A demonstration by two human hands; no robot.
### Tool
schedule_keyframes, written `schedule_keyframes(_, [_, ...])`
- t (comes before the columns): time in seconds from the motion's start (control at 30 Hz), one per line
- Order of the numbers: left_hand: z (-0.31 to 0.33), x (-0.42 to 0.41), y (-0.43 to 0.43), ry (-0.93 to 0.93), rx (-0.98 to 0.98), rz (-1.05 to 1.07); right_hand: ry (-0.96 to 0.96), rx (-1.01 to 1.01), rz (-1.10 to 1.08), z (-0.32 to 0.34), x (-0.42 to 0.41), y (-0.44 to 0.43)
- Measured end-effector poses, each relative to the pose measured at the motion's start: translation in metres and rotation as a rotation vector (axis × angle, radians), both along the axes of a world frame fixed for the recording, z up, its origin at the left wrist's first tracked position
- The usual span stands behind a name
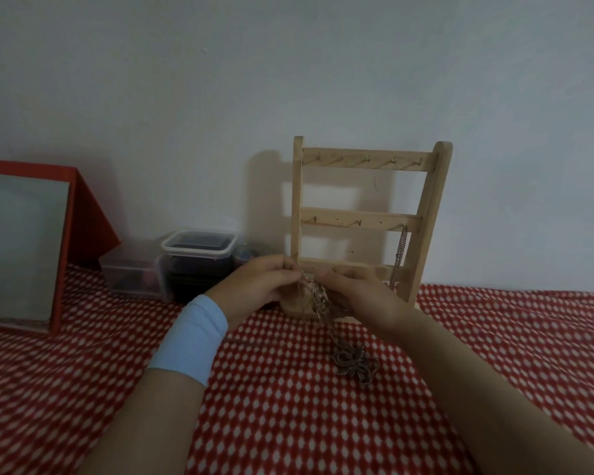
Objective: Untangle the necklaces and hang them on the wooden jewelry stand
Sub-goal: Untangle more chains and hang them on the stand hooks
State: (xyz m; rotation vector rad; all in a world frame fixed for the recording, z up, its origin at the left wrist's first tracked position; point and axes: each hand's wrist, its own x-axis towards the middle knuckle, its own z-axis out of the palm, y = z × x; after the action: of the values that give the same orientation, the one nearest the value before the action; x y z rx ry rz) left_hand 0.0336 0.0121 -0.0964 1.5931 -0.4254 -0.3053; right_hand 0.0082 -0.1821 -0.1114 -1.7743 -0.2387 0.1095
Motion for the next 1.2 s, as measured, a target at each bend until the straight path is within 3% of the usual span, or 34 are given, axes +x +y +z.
schedule_keyframes(0.07, [0.002,-0.005,-0.009,0.147,-0.233,-0.02,0.044,0.067,0.011,-0.001,0.0,0.001])
schedule_keyframes(0.17, [0.003,-0.007,-0.012,0.174,-0.301,-0.051,0.084,0.205,-0.067,-0.004,0.004,0.0])
schedule_keyframes(0.33, [0.005,-0.009,-0.004,0.044,0.231,-0.031,0.205,0.49,-0.173,-0.005,0.011,0.001])
schedule_keyframes(0.53, [0.004,-0.002,0.0,0.063,0.246,0.106,0.176,0.428,-0.128,-0.004,0.008,-0.001])
schedule_keyframes(0.67, [0.004,0.001,-0.001,-0.206,0.477,0.204,0.102,0.378,-0.027,-0.002,0.004,0.001])
schedule_keyframes(0.8, [0.009,-0.005,-0.01,-0.235,0.335,0.146,0.061,0.34,0.014,-0.002,0.004,0.003])
schedule_keyframes(1.03, [0.005,-0.006,-0.006,-0.236,0.251,0.087,0.047,0.373,0.01,0.001,0.002,0.001])
schedule_keyframes(1.2, [-0.003,-0.002,-0.005,-0.157,0.245,0.13,-0.009,0.075,-0.233,0.005,0.003,0.004])
